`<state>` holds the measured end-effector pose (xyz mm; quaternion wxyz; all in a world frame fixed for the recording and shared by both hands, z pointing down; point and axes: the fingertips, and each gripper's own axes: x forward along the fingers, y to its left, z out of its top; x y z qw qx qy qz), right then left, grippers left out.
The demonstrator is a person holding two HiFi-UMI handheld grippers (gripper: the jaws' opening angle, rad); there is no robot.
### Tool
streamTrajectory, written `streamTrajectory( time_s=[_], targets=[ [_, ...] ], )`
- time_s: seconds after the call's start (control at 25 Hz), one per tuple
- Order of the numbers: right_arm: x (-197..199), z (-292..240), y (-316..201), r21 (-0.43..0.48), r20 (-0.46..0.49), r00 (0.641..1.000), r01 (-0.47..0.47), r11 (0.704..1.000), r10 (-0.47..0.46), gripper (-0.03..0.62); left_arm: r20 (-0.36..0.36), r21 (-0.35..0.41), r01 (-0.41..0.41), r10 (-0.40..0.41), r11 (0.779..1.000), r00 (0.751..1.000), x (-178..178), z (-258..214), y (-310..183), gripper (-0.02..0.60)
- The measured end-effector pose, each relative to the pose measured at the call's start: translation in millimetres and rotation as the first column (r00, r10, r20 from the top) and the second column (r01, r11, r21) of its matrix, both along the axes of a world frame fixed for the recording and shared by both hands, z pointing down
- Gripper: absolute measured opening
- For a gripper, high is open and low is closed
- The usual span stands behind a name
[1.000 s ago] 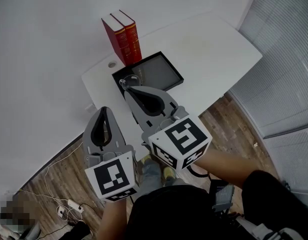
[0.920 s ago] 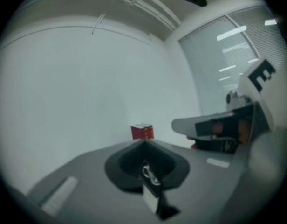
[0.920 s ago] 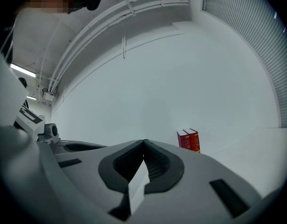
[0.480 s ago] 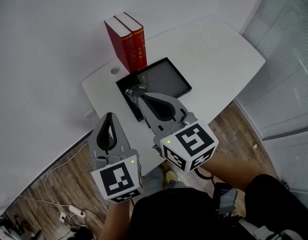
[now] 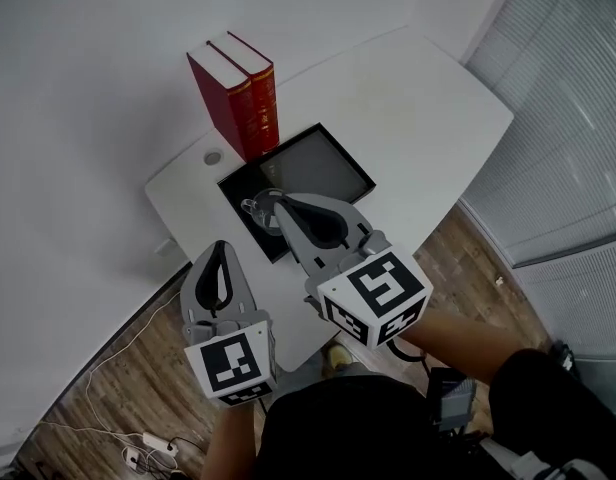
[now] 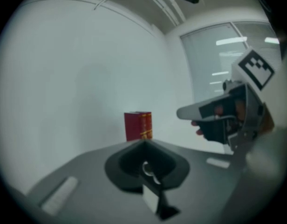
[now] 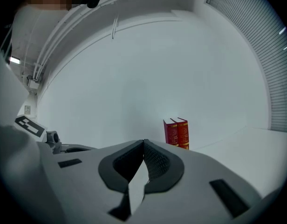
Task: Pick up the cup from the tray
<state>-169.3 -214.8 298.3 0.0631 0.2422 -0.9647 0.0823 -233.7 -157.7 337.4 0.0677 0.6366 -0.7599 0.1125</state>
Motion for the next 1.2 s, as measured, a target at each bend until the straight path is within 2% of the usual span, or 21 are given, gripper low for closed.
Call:
streamTrajectory(
  time_s=[0.32, 0.48, 0.76, 1.16, 1.2],
  targets=[
    [-11, -3, -25, 0.010, -0.007, 0.999, -0.048, 0.999, 0.048, 0.014, -0.005, -0.016, -0.055, 0.055, 0.998, 0.998, -10, 15, -26, 0.003],
    [-19, 3, -34, 0.007, -0.016, 0.998, -0.061, 0.998, 0.061, 0.014, -0.029, -0.027, -0.069, 0.068, 0.997, 0.997, -16, 24, -31, 0.003],
    [-31, -1, -43, 0.022, -0.014, 0.996, -0.088, 0.996, 0.089, 0.014, -0.036, -0.007, -0.097, 0.097, 0.995, 0.995, -25, 29, -38, 0.003],
    [-22, 2, -49, 0.028, -0.027, 0.991, -0.133, 0.991, 0.134, 0.014, -0.079, -0.044, -0.179, 0.176, 0.983, 0.981, -6, 57, -44, 0.006],
    [-20, 2, -50, 0.029, -0.026, 0.990, -0.136, 0.990, 0.136, 0.014, -0.083, -0.047, -0.190, 0.186, 0.981, 0.979, -3, 59, -45, 0.037]
  ],
)
